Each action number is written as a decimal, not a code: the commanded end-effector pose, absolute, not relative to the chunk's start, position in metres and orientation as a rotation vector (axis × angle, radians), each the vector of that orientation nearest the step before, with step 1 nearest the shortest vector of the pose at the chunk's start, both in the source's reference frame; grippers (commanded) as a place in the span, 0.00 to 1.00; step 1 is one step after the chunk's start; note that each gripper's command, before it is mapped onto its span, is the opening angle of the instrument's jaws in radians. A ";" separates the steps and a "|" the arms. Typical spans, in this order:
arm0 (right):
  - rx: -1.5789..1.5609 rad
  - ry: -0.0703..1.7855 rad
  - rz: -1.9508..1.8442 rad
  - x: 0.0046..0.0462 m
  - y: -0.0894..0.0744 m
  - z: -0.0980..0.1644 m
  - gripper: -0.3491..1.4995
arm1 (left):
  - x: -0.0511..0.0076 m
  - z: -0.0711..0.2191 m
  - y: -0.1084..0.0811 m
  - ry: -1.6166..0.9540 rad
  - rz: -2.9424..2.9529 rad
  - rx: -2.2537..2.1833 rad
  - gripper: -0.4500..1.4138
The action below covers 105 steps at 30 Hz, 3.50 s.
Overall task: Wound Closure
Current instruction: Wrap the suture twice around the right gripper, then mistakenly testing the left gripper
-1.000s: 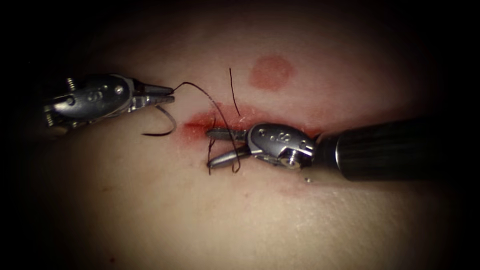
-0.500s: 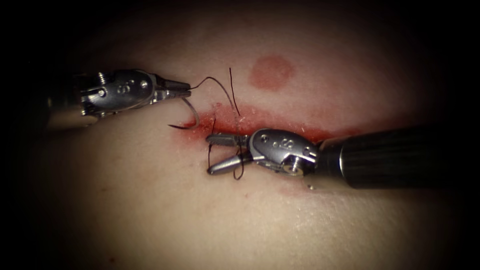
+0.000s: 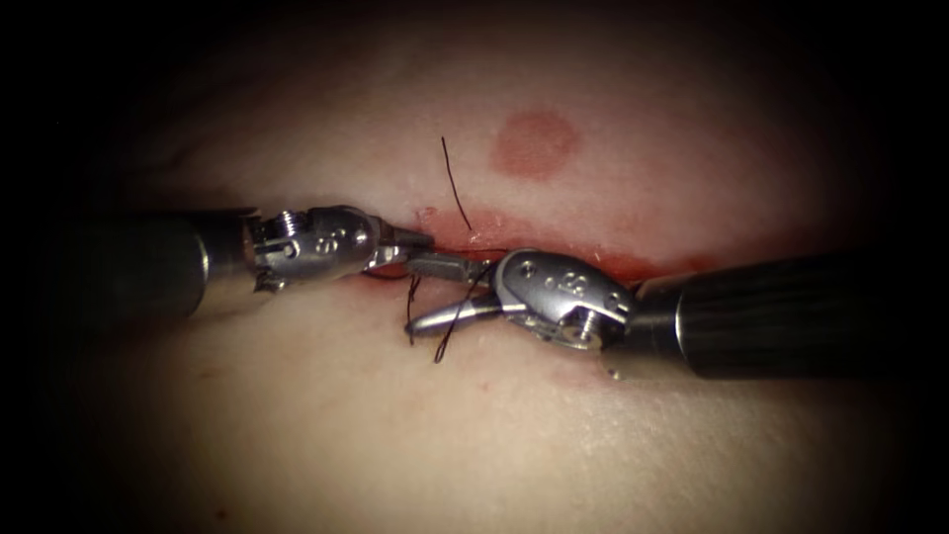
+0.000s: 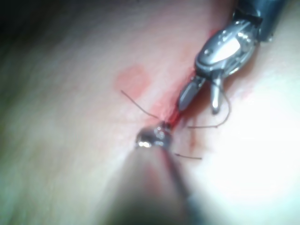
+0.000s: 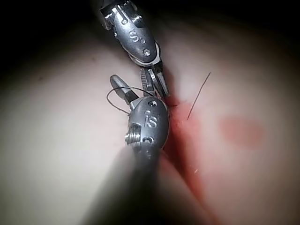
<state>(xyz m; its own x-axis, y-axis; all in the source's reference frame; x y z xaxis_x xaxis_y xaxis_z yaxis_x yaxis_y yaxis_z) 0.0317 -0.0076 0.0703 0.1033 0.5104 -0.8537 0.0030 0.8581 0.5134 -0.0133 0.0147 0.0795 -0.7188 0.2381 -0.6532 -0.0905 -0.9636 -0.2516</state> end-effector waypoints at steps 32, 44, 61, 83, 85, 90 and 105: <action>0.186 1.365 0.539 0.0321 -0.005 0.071 0.61 | -0.0111 0.073 0.009 -0.323 2.751 -1.073 0.05; 0.208 1.295 0.482 0.0330 -0.005 0.072 0.58 | -0.0111 0.071 0.010 -0.351 2.755 -1.078 0.05; 0.213 1.211 0.458 0.0338 -0.005 0.073 0.59 | -0.0110 0.066 0.011 -0.352 2.770 -1.109 0.05; 0.219 1.222 0.457 0.0329 -0.006 0.072 0.58 | -0.0101 0.066 0.012 -0.140 2.745 -1.059 0.43; 0.218 1.224 0.459 0.0329 -0.006 0.072 0.58 | -0.0103 0.066 0.012 -0.132 2.746 -1.052 0.43; 0.222 1.228 0.455 0.0330 -0.006 0.072 0.58 | -0.0107 0.069 0.012 -0.076 2.773 -1.006 0.34; 0.221 1.230 0.456 0.0329 -0.006 0.072 0.58 | -0.0095 0.069 0.012 -0.125 2.893 -0.949 0.05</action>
